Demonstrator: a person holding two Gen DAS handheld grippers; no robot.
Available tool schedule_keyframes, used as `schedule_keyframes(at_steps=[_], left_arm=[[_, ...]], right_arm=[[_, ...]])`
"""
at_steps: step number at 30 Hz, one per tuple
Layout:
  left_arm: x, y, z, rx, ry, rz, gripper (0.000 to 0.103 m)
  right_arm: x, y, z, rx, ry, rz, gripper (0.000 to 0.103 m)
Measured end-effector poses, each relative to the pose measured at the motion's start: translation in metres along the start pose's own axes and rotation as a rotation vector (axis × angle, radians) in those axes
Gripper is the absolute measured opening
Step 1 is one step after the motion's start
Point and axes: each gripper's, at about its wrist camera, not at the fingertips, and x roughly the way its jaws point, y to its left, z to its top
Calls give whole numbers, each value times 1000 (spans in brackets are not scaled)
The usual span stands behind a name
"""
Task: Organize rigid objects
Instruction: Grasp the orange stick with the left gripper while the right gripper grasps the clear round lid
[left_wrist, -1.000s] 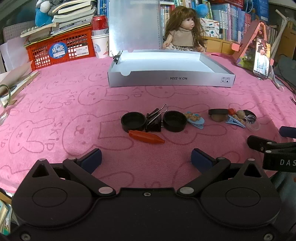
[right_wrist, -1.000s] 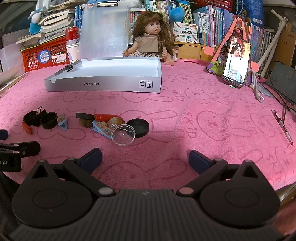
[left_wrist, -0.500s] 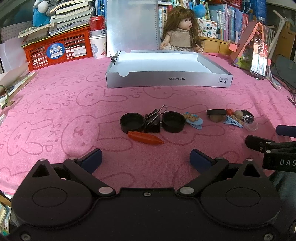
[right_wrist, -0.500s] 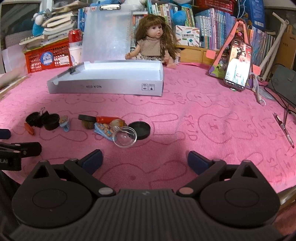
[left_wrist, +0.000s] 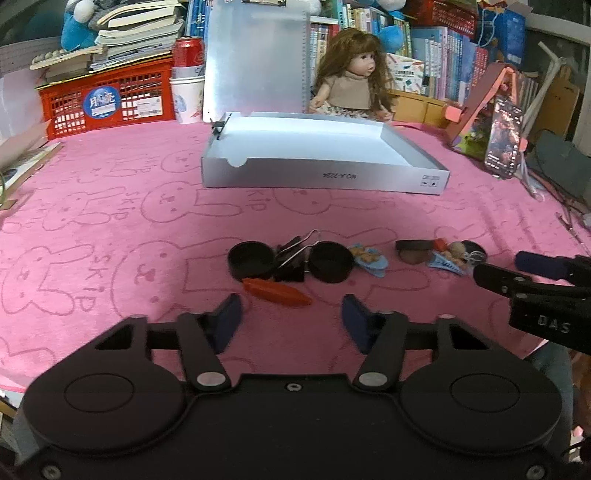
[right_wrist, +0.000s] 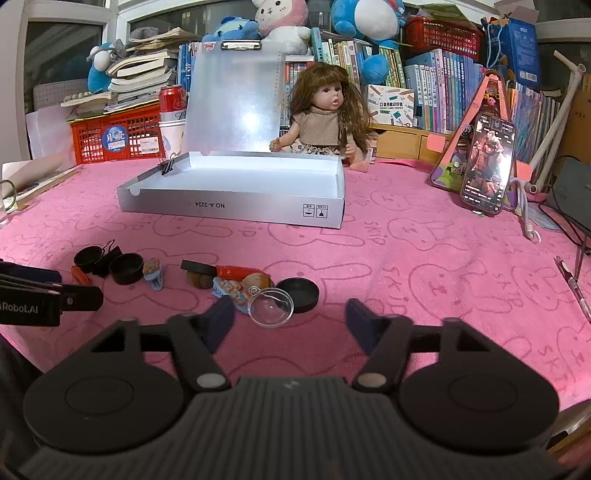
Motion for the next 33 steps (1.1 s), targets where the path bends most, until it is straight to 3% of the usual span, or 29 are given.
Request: schedule_keyframes(at_steps=[4, 9, 16, 21, 27, 33], left_arm=[[-3, -4, -1, 11, -16, -29, 42], [-7, -8, -1, 36, -37, -48, 41], [-12, 3, -4, 28, -99, 3, 42], [-3, 8, -4, 74, -91, -2, 45], [7, 6, -7, 104, -79, -8, 41], [1, 6, -8, 69, -81, -31, 41]], right_arm=[[0, 0, 0, 0, 1, 11, 59], [1, 4, 0, -27, -3, 25, 56], [5, 9, 2, -57, -7, 28, 52], [10, 11, 2, -73, 2, 35, 49], [11, 11, 0, -73, 8, 32, 34], [6, 12, 0, -77, -4, 25, 34]])
